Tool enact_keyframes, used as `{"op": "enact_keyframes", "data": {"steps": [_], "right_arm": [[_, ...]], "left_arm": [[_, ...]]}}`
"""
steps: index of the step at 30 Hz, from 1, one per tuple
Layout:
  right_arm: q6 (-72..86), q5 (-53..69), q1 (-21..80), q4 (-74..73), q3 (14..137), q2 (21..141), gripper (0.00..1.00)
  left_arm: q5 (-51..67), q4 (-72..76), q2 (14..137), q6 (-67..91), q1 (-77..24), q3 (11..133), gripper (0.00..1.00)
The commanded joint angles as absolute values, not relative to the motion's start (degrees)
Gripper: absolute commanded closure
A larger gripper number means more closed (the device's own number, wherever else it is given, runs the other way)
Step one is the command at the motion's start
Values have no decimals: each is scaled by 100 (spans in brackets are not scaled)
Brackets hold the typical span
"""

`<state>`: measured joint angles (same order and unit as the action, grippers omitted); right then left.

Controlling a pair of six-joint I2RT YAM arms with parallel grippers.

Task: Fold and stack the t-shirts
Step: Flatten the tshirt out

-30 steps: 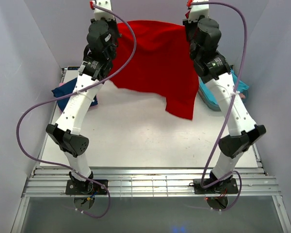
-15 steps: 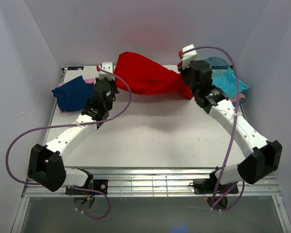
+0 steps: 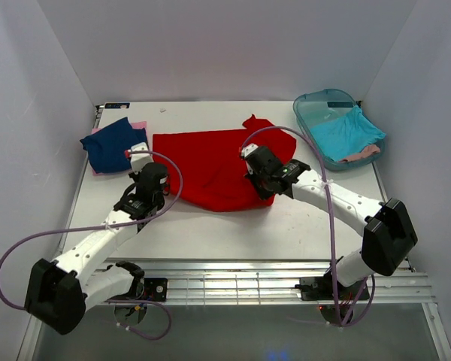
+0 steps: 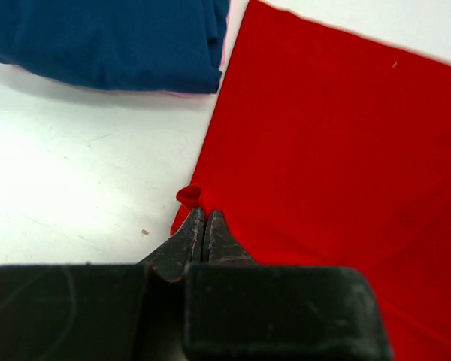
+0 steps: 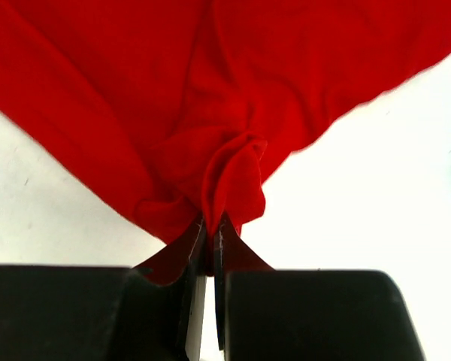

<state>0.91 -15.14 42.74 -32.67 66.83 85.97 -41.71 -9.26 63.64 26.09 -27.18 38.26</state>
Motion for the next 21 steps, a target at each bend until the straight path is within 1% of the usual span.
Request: {"op": "enact_keyframes", "data": {"steps": [1,4,5,7,8,10,12,15,16,17,18,19,21], "right_arm": [[1158,-1914,4850,-4639,6961,8631,92],[1818,-2091,5167,-5263,6698,8587,92],[1967,-2100,5220,-5500,6628,8561,92],[2407,-2100,5370,-5738,6460,8438,92],[2556,-2083,5475,-5870,6443,8359,92],[2924,-1760,5563,-6265,6416,8280,92],[3102,-1478,5765,-6581,6390,8183,89],[3304,-924,6020,-6636,6293,7973,68],[3357,-914,6047,-6592,6345,7902,52],[3436,-940,6056,-6522,6381,7780,46],[3437,-1045,6064,-6434,6424,7735,36],[3437,-1403,6064,-6251,6512,7691,30],[3419,-1843,6056,-6022,6539,7629,27]], "left_arm": [[-4509,-1634,5740,3172,-2760,3947,100],[-4369,-1950,5686,3216,-2786,3998,100],[-4307,-2212,5739,3260,-2795,4077,88],[-4123,-2512,5975,3366,-2804,4358,69],[-4079,-2853,6037,3540,-2812,4464,55],[-4061,-3259,6108,3760,-2821,4788,47],[-4113,-3830,6004,4112,-2926,4956,39],[-4157,-4139,5574,4376,-3050,5089,37],[-4131,-4131,5468,4403,-3059,5098,37],[-4113,-4018,5354,4412,-3059,5098,37],[-4087,-3860,5344,4229,-3059,5072,37],[-4043,-3406,5379,4080,-3067,5019,41],[-3719,-2982,5694,3790,-3067,4878,49]]}}
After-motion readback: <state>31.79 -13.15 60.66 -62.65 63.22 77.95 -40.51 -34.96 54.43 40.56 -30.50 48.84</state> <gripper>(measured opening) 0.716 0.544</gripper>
